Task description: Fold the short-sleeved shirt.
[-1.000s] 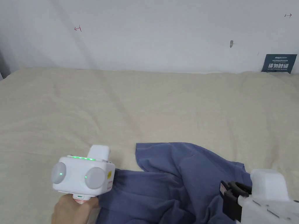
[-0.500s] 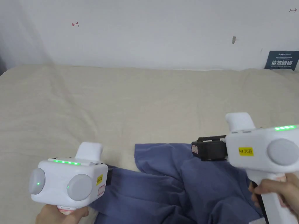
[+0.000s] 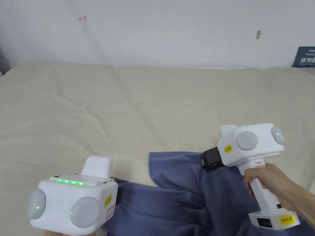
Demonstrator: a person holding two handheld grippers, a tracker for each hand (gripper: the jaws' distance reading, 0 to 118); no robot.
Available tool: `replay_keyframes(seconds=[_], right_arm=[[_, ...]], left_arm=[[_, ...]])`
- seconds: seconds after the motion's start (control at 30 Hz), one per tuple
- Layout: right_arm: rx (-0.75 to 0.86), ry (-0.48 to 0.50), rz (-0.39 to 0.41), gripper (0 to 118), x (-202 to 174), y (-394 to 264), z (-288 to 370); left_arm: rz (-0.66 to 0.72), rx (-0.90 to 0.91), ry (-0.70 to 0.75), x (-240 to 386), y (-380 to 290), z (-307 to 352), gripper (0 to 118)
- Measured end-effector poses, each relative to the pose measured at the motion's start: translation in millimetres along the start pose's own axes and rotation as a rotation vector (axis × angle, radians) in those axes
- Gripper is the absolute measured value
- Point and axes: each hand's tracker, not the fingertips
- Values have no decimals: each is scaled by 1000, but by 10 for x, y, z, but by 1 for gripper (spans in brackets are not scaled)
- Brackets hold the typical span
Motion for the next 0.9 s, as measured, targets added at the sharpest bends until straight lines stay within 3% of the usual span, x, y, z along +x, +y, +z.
replay_keyframes(seconds=[0.07,0.13,0.17,0.2,0.4,0.57,0.9], right_arm=[[14,-58,74,45,-67,-47,56],[14,-51,62,6,-70,-52,86],[12,-85,49,6,-38,-45,101],[8,-33,20,6,12,-38,125],[66,25,-76,5,202,105,563],[180,-2,-90,5,407,123,1268],[437,-62,-257,5,1116,40,2799]], left_arm=[[-2,-4,1,3,-3,-8,3],[0,1,2,-2,-7,-1,3],[7,2,3,-9,-2,14,3],[11,0,1,-11,3,25,3],[-9,12,22,24,53,172,3],[2,76,52,7,162,459,3],[11,292,173,-208,786,1325,3]])
